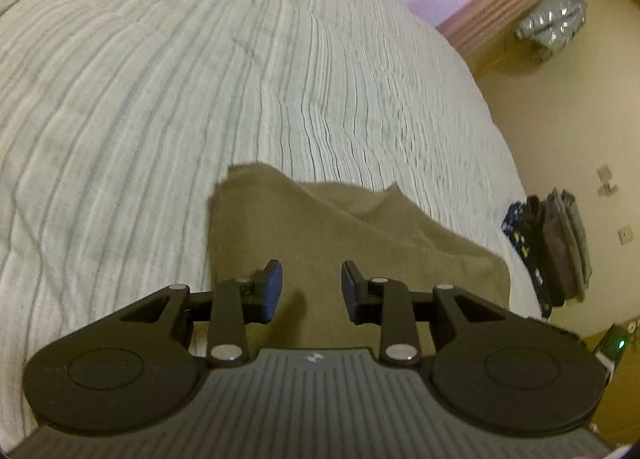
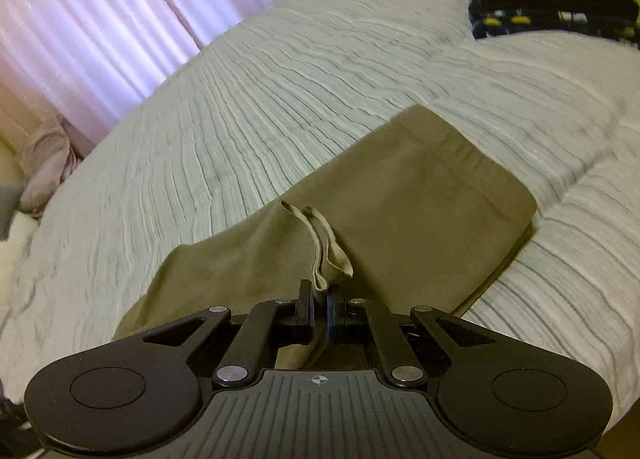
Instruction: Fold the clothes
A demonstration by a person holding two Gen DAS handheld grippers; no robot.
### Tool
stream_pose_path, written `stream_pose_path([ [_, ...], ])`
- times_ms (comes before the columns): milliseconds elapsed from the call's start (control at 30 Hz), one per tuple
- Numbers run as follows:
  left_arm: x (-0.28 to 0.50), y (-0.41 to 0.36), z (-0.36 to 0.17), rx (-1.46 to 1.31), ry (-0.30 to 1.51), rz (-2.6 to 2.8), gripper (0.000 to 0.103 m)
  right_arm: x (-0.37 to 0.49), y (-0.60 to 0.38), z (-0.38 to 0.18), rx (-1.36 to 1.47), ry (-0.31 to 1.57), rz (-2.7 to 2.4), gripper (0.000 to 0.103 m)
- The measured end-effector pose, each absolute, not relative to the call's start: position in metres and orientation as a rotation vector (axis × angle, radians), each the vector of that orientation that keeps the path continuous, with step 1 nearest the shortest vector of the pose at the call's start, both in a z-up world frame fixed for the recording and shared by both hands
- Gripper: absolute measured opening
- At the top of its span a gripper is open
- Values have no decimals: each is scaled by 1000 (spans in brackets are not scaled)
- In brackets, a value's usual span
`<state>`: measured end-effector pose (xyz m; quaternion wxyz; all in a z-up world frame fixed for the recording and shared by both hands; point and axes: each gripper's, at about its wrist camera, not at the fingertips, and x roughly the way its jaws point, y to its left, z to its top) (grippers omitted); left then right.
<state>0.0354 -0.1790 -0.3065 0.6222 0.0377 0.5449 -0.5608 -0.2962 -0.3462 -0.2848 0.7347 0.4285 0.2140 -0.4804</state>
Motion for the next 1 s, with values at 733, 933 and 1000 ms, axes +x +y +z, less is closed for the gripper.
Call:
stream_pose_path([
  [733,-10,-228,-313,234,1225,-1353,26,-380,-389,-285,891,400,-1256,4],
  [933,-14,-237,-313,286,1221,-1338,26,-376,-396,-295,920,528,-1283,15],
  [1000,-14,-242,-310,315,1212,-1328,26,-370,-392,-286,804,578,-1373,39],
])
